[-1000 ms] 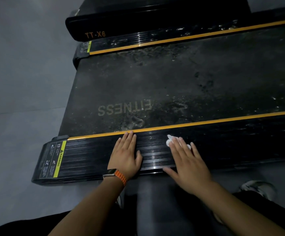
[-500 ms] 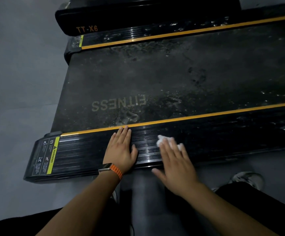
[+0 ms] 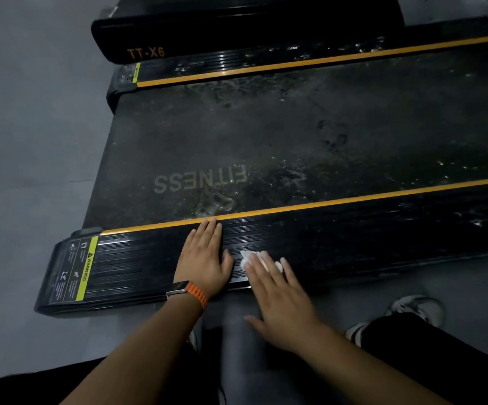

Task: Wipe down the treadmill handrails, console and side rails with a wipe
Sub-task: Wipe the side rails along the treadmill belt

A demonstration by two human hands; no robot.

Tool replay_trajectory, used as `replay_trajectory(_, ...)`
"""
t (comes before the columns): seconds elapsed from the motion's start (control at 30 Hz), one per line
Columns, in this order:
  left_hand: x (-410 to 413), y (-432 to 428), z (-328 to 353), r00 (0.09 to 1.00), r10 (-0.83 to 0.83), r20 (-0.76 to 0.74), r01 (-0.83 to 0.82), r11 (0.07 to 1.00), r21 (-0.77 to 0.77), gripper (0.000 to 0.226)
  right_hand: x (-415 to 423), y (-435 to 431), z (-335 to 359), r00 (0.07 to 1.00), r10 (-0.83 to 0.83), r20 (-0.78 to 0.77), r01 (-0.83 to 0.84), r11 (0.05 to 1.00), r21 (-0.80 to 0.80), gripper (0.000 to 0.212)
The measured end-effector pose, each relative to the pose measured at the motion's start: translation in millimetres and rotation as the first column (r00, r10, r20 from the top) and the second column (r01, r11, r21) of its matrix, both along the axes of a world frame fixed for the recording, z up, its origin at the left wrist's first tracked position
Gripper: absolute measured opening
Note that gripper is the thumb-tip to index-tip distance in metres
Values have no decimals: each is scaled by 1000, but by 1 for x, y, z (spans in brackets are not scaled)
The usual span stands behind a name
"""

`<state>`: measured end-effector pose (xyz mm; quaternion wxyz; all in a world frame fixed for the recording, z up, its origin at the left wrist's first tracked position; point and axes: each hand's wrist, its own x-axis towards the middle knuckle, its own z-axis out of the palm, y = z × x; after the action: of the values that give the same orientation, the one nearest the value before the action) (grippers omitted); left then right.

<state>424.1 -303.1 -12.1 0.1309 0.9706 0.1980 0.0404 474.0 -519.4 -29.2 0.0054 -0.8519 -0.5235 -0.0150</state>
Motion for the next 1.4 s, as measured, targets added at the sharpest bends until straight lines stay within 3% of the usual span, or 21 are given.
replay_trajectory(0.1,-1,0,-1,1000,0,-11,0,1000,6,74,20,-28,0,999,-17,30,17,1000,-7,98)
replay_trajectory(0.23,-1,0,1,1000,6,-20,-6,1000,3,74,48,-81,0,979,-205,-1,205,978,37,84)
replay_trajectory(0.33,-1,0,2,1000,6,-28,-6,1000,5,74,42,-60,4,963,-268,-39,269,962,54,86)
replay_trajectory(0.47,0,-1,3,1000,12,-22,-12,1000,11,74,29,-9,2,985,-147,-91,153,987,57,88)
replay_trajectory(0.57,0,-1,2,1000,14,-25,-14,1000,10,74,42,-19,1,993,-99,-70,100,995,5,86)
replay_trajectory(0.8,0,0,1,999,16,-30,-16,1000,1,73,56,-27,9,940,-317,-125,314,949,-37,91)
replay_trajectory(1.0,0,0,-1,1000,18,-10,-18,1000,13,72,59,3,9,977,-160,-139,157,987,-33,85)
replay_trajectory(1.2,0,-1,1,1000,13,-18,-13,1000,-1,74,80,-22,18,926,-346,-150,333,937,-106,95)
replay_trajectory(1.4,0,-1,1,1000,16,-7,-16,1000,9,73,84,18,28,957,-203,-208,178,975,-130,101)
